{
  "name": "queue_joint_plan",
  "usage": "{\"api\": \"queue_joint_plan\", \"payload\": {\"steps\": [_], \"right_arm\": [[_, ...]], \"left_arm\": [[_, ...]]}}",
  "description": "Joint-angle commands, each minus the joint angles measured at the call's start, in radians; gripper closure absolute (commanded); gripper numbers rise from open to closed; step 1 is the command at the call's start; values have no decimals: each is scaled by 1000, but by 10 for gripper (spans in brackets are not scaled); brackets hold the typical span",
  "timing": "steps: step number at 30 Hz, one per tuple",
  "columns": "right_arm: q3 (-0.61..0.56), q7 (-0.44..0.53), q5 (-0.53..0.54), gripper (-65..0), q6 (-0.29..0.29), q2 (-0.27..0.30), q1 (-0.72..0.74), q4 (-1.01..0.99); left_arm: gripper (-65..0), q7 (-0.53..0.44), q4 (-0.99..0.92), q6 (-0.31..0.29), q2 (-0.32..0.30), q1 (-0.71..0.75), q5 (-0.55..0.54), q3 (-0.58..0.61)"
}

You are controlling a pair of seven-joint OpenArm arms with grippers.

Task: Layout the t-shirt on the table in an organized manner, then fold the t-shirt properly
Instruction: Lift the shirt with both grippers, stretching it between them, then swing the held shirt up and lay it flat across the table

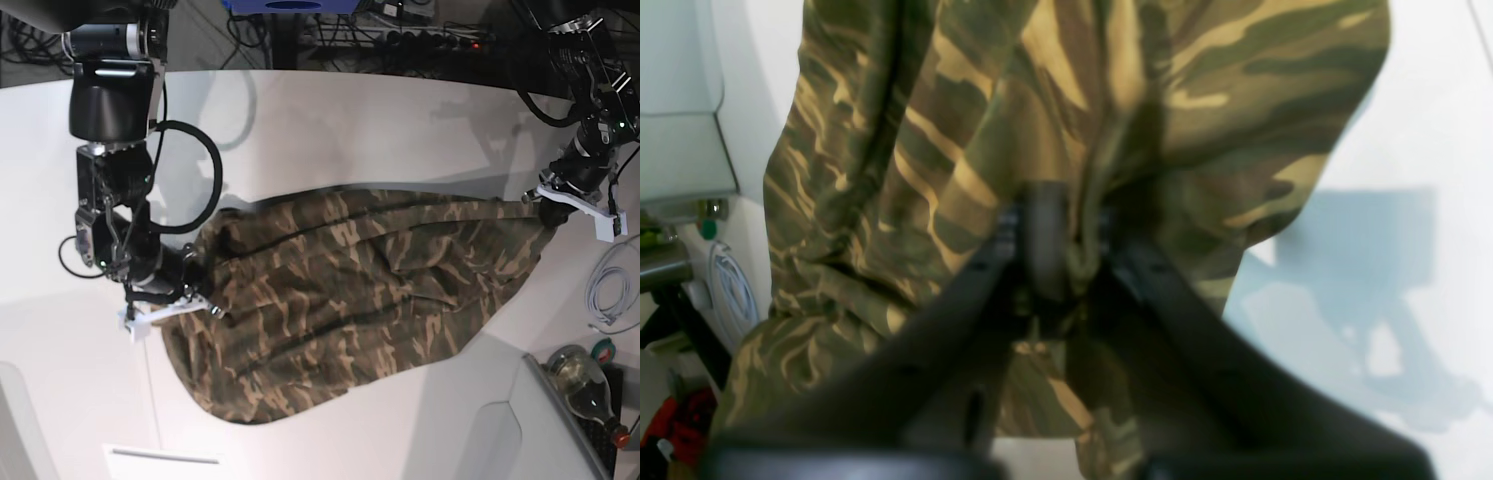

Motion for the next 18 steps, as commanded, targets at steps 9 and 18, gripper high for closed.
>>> {"api": "queue_joint_plan", "payload": {"steps": [9, 18], "right_arm": [[68, -191, 12, -5, 10, 6, -340, 617], [100, -193, 3, -6, 10, 23, -478, 699]], "left_arm": [[0, -18, 136, -8, -36, 101, -13, 3], [0, -18, 97, 6, -48, 38, 79, 204]]}}
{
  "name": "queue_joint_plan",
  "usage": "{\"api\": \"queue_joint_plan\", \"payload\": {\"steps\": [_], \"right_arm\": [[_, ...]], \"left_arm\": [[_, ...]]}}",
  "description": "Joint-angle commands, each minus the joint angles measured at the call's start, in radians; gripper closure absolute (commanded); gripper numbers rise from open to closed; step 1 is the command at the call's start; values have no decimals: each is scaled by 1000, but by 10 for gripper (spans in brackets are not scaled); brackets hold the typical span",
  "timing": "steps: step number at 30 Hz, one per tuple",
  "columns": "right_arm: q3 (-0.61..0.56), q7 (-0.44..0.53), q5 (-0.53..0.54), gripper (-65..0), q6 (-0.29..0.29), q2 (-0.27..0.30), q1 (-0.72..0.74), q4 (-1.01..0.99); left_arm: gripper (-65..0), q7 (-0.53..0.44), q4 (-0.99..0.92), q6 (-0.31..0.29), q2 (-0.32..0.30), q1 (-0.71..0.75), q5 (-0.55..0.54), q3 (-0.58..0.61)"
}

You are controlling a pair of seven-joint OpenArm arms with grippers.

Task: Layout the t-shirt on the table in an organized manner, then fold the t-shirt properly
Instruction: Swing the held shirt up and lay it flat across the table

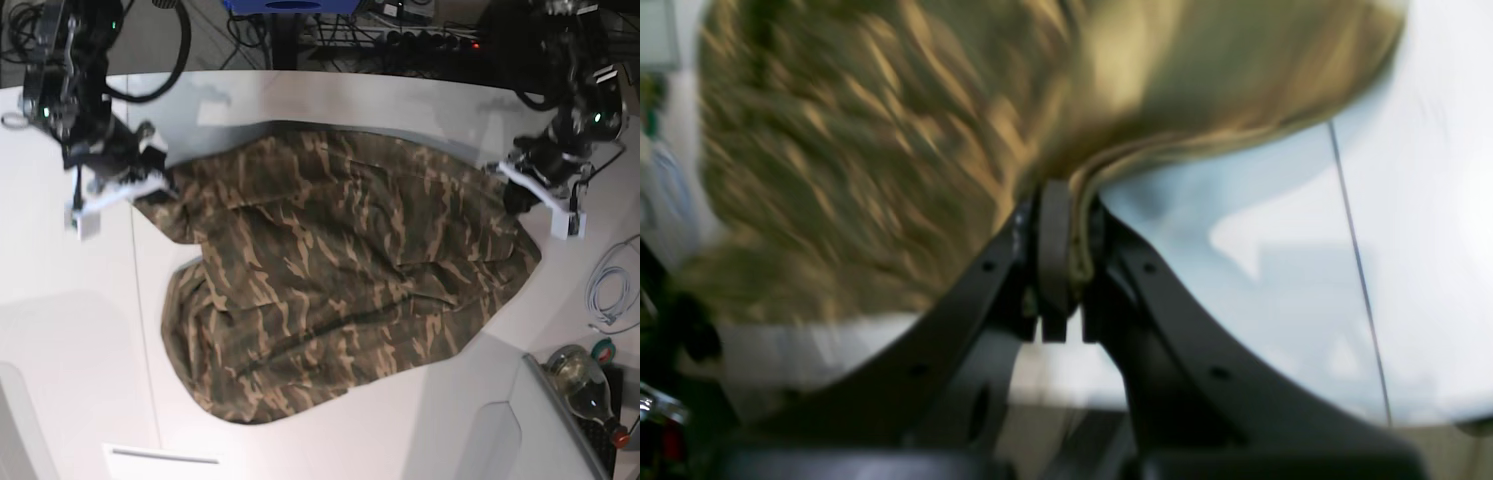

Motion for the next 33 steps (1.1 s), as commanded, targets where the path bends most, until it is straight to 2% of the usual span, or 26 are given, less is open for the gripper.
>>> {"api": "queue_joint_plan", "payload": {"steps": [1, 3, 7, 11, 14, 18, 21, 23, 25, 28, 33], "right_arm": [[3, 26, 8, -6, 7, 31, 65, -24], [3, 27, 8, -6, 7, 74, 192, -136], [-2, 41, 8, -6, 14, 164, 491, -436], [-6, 141, 8, -3, 25, 278, 763, -643], [-5, 145, 14, -3, 102, 358, 901, -631], [4, 153, 17, -2, 212, 460, 948, -406], [35, 154, 19, -2, 257, 531, 905, -212], [107, 154, 27, -2, 297, 537, 827, -120], [187, 156, 83, -2, 329, 537, 714, -64], [296, 156, 169, -2, 337, 463, 519, -44], [376, 156, 178, -2, 338, 292, 241, -35]], "left_arm": [[0, -31, -9, 13, -11, -56, 20, 10], [0, -31, -84, 37, 11, -176, 109, 41], [0, -34, -315, 42, 17, -478, 250, 96], [0, -45, -631, 44, 24, -851, 310, 234], [0, -83, -732, 44, 70, -1086, 298, 311], [0, -12, -552, 44, 139, -1224, 252, 279], [0, 98, -270, 44, 166, -1204, 184, 236], [0, 149, -86, 44, 167, -1122, 164, 217], [0, 153, 40, 42, 158, -1001, 183, 217], [0, 123, 120, 41, 132, -788, 192, 222], [0, 32, 155, 41, 132, -455, 193, 213]]}}
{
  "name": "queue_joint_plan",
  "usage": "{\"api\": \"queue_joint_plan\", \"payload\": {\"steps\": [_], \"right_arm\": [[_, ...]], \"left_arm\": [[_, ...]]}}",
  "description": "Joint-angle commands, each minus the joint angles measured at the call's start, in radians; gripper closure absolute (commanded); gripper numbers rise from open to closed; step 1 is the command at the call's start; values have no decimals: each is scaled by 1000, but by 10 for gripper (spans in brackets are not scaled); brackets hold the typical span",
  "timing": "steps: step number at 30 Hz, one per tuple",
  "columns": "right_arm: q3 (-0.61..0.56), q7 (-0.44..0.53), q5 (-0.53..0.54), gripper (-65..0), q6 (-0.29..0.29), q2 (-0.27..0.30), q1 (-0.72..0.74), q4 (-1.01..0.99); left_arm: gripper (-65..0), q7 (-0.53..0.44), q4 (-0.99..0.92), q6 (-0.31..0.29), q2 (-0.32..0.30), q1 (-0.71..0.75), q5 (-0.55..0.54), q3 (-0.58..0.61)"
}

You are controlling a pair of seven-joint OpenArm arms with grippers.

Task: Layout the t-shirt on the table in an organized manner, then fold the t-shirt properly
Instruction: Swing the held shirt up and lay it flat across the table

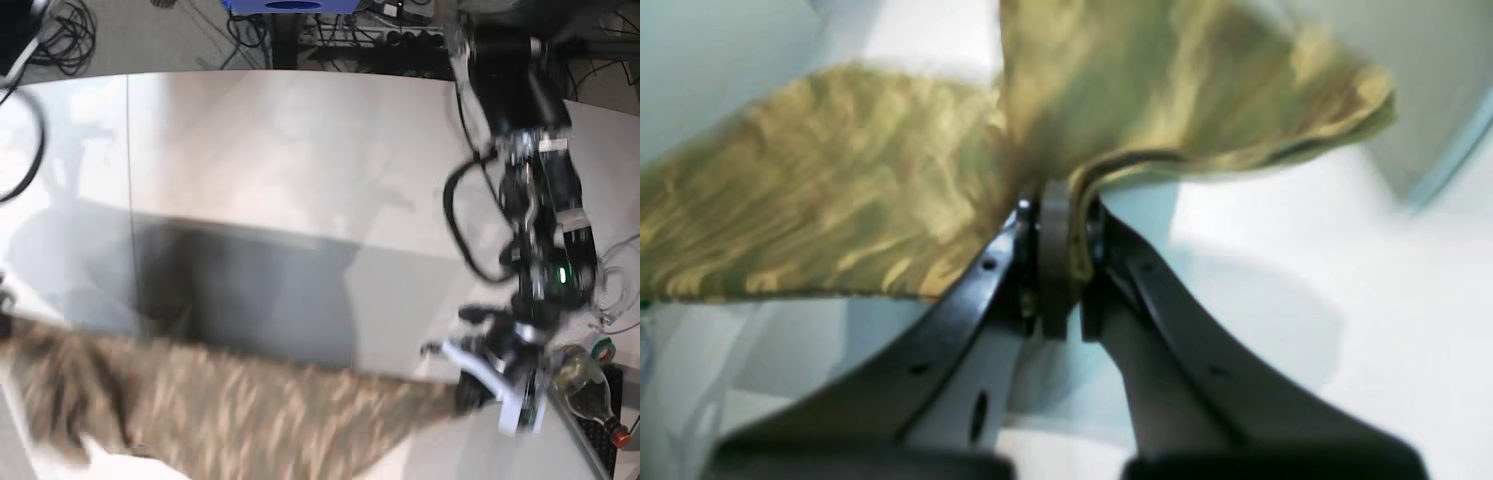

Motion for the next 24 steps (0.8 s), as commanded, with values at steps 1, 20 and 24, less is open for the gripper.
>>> {"api": "queue_joint_plan", "payload": {"steps": [1, 20, 24], "right_arm": [[12, 24, -1, -2, -1, -7, -35, 6], [-100, 282, -2, -5, -8, -118, -378, -304], [-104, 277, -2, -20, -10, -130, -388, -304]], "left_arm": [[0, -32, 4, -1, -2, 40, 3, -2], [0, -279, -266, 4, -83, 423, 8, -7], [0, -279, -265, 4, -80, 462, 3, -7]]}}
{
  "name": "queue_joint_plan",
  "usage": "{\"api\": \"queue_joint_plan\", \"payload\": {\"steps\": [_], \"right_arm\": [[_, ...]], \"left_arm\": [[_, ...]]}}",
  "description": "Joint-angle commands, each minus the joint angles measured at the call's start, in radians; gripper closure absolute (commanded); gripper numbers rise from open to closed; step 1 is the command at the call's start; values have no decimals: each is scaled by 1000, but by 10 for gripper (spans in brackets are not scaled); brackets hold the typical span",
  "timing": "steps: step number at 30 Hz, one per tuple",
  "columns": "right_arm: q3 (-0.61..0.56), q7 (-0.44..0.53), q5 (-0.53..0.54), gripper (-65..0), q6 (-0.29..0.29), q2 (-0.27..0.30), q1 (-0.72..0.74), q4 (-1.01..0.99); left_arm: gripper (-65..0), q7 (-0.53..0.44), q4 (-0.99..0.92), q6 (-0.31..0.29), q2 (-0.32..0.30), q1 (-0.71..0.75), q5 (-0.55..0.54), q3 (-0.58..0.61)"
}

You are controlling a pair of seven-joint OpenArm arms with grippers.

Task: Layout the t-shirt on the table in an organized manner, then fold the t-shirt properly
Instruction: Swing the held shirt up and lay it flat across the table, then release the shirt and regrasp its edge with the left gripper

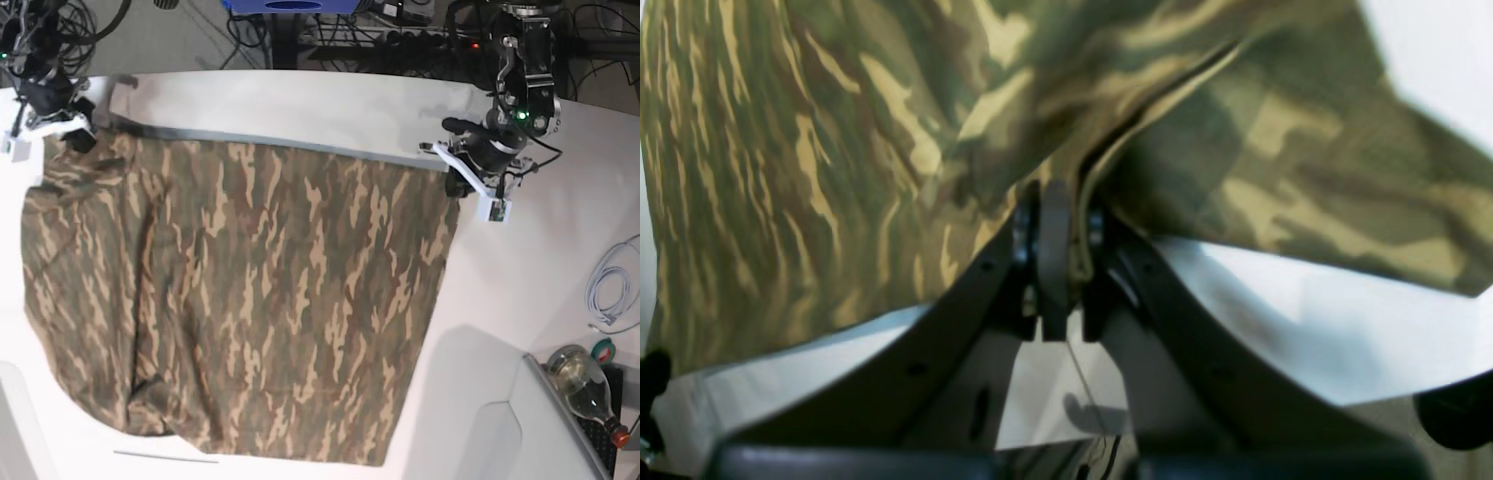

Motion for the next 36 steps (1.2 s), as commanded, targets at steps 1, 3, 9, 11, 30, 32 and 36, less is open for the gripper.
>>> {"api": "queue_joint_plan", "payload": {"steps": [1, 3, 9, 11, 30, 32, 36], "right_arm": [[3, 21, 9, -47, 1, 14, -8, 21], [3, 19, 9, -138, 1, 11, -27, 33], [12, 21, 9, -288, 1, 10, -88, 99], [14, 24, 9, -290, 1, 10, -122, 156], [61, 21, -391, -8, 9, 72, 226, -149], [44, 21, -391, -8, 9, 72, 242, -180], [20, 21, -391, -8, 4, 74, 283, -281]], "left_arm": [[0, -23, 20, 2, -8, 8, -7, -5], [0, -17, 20, 2, -8, 17, -7, -7], [-67, -17, 43, 2, -4, 74, -10, -38], [-245, -20, 81, 2, 24, 100, -10, -94], [0, -32, -175, 2, 121, -267, 222, 19], [0, -70, -227, 2, 122, -273, 277, 18], [0, -161, -331, 2, 114, -264, 354, 16]]}}
